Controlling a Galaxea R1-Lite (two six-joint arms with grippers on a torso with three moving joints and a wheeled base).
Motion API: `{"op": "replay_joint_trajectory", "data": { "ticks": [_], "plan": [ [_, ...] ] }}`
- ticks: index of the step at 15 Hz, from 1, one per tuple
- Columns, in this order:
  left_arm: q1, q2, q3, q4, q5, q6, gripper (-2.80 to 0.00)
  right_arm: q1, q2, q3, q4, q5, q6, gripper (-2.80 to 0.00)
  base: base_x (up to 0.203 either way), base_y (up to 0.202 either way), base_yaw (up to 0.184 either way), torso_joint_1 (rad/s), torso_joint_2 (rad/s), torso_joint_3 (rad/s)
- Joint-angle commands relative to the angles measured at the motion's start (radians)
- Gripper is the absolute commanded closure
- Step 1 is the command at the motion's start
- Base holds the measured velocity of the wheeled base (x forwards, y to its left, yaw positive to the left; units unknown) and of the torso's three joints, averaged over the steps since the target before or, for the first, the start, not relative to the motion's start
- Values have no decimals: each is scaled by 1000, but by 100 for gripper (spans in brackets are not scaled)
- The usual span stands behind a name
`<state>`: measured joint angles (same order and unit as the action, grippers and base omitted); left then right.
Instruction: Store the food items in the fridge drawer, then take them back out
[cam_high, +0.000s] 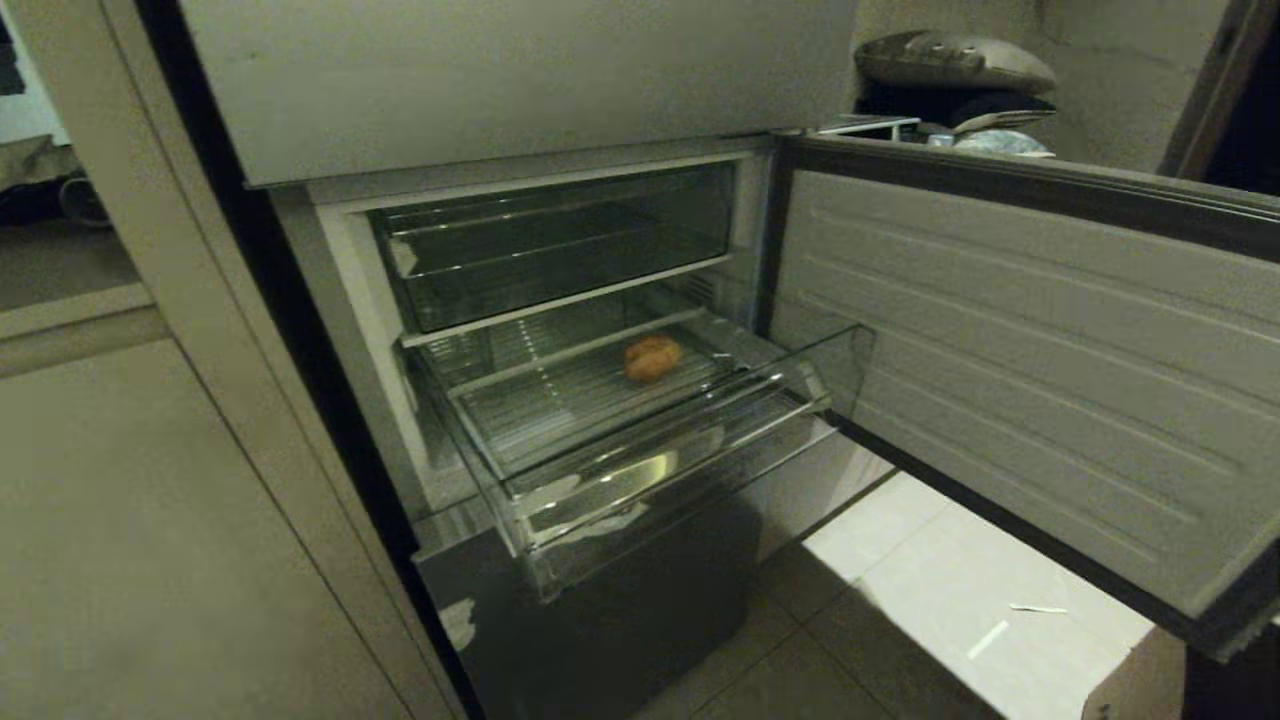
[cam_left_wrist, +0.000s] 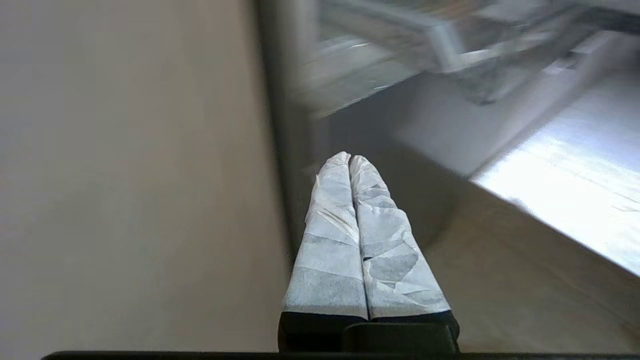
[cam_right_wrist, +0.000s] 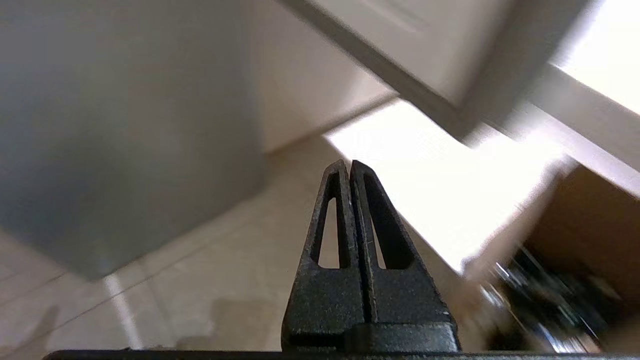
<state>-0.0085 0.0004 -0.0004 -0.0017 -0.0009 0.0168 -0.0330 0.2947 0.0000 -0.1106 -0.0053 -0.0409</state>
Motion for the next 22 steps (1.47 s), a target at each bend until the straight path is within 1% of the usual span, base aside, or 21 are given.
{"op": "replay_joint_trajectory", "data": {
  "ticks": [1, 3, 5, 7, 9, 11, 12, 13, 15, 19, 21, 22],
  "plan": [
    [-1, 0, 0, 0, -1, 0, 0, -16, 19, 32, -1, -1, 3, 0, 0, 9, -178, 2, 7, -2],
    [-1, 0, -1, 0, 0, 0, 0, -44, 42, 32, -3, 0, 6, 0, -3, 7, -175, 0, 0, -2],
    [-1, 0, 0, 0, 0, 0, 0, -102, 82, 31, -17, 1, 5, 0, 1, 4, -180, 3, 2, 0],
    [-1, 0, 0, 0, 1, 0, 0, -219, 164, 14, -78, 3, 9, 0, 1, 7, -146, 1, 1, 2],
    [0, 0, 0, -1, -1, 0, 0, -350, 257, -31, -129, 18, 18, 0, -2, 3, -39, 1, 0, 0],
    [-1, 0, 0, 0, -1, 0, 0, -475, 378, -118, -146, 49, 44, 0, 0, 0, 0, 0, 0, 0],
    [0, 0, 0, 0, 1, 0, 0, -540, 445, -173, -151, 81, 67, 0, 0, 0, 0, 0, 0, 0],
    [1, 0, 0, -1, -1, 0, 0, -592, 511, -218, -155, 108, 83, 0, 0, 0, 0, 0, 0, 0],
    [0, 0, 0, 0, -1, 0, 0, -675, 653, -291, -184, 136, 101, 0, 0, 0, 0, 0, 0, 0],
    [-1, 0, 0, 0, 1, 0, 0, -782, 909, -411, -358, 154, 107, 0, 0, 0, 0, 0, 0, 0],
    [0, 0, 0, -1, -1, 0, 0, -814, 1021, -489, -395, 156, 107, 0, 0, 0, 0, 0, 0, 0],
    [0, 0, -1, -1, 0, 0, 0, -827, 1078, -526, -404, 157, 106, -280, 0, 0, 0, 0, 0, 0]
  ]
}}
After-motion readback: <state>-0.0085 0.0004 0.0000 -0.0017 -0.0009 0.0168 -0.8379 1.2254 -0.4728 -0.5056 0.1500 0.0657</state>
